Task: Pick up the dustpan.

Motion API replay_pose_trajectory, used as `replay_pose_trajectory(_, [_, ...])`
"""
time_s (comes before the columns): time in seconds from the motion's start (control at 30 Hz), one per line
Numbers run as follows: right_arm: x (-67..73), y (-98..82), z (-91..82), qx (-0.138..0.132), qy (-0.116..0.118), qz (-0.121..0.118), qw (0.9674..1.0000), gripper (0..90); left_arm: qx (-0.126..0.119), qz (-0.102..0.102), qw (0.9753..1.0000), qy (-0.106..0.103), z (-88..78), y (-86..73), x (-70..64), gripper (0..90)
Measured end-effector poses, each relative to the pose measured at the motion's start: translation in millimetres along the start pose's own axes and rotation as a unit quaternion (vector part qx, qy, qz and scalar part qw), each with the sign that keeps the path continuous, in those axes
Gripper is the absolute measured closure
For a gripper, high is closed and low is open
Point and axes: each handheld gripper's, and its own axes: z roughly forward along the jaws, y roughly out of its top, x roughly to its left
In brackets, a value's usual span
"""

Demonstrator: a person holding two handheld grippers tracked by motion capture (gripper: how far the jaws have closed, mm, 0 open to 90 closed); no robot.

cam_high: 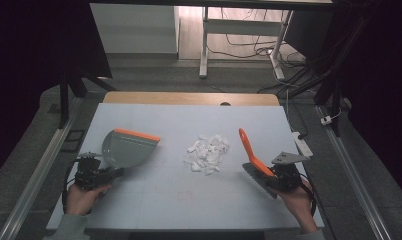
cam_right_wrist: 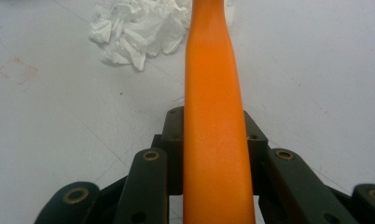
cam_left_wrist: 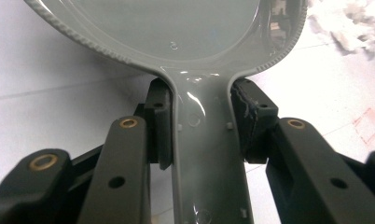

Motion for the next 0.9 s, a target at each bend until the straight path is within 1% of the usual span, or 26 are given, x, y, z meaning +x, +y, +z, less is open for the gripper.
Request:
replay_pose_trajectory(0.1, [0.3, 0.9, -0.1, -0.003, -0.002, 0.000, 1.0000, 70.7, -0.009, 0.007, 0.9998, -0.017, -3.0, 1.5, 2.3, 61.5])
replay_pose_trajectory(0.17, [0.6, 1.4, 0.0, -0.006, -0.002, 0.002, 1.0000, 70.7, -0.015, 0.010, 0.9995, -0.025, -5.1, 2.4, 3.1, 61.5])
replay_pose_trajectory(0.27, [1.1, 3.4, -0.4, -0.014, 0.000, 0.008, 0.9999, 70.7, -0.020, 0.018, 0.9991, -0.033, -8.1, 4.3, 3.8, 61.5])
replay_pose_trajectory(0.33, [2.0, 5.1, -2.0, -0.019, -0.003, 0.004, 0.9998, 70.7, -0.023, 0.024, 0.9987, -0.039, -9.4, 5.6, 3.9, 61.5])
replay_pose_trajectory(0.43, [2.2, 5.8, -3.8, -0.023, -0.005, 0.007, 0.9997, 70.7, -0.033, 0.024, 0.9980, -0.048, -9.4, 7.6, 4.4, 61.5])
replay_pose_trajectory(0.47, [1.6, 6.1, -5.7, -0.029, -0.005, 0.008, 0.9995, 70.7, -0.033, 0.025, 0.9979, -0.050, -8.9, 8.3, 4.2, 61.5])
replay_pose_trajectory(0.6, [1.1, 6.6, -7.1, -0.035, -0.005, 0.013, 0.9993, 70.7, -0.030, 0.039, 0.9969, -0.062, -6.1, 9.1, 0.7, 61.5])
replay_pose_trajectory(0.73, [2.0, 6.1, -7.2, -0.037, -0.005, 0.012, 0.9992, 70.7, -0.029, 0.048, 0.9965, -0.062, -6.7, 9.2, -5.2, 61.5])
replay_pose_trajectory(0.9, [3.6, 6.7, -8.3, -0.043, -0.002, 0.012, 0.9990, 70.7, -0.036, 0.071, 0.9938, -0.077, -12.8, 9.3, -12.7, 61.5])
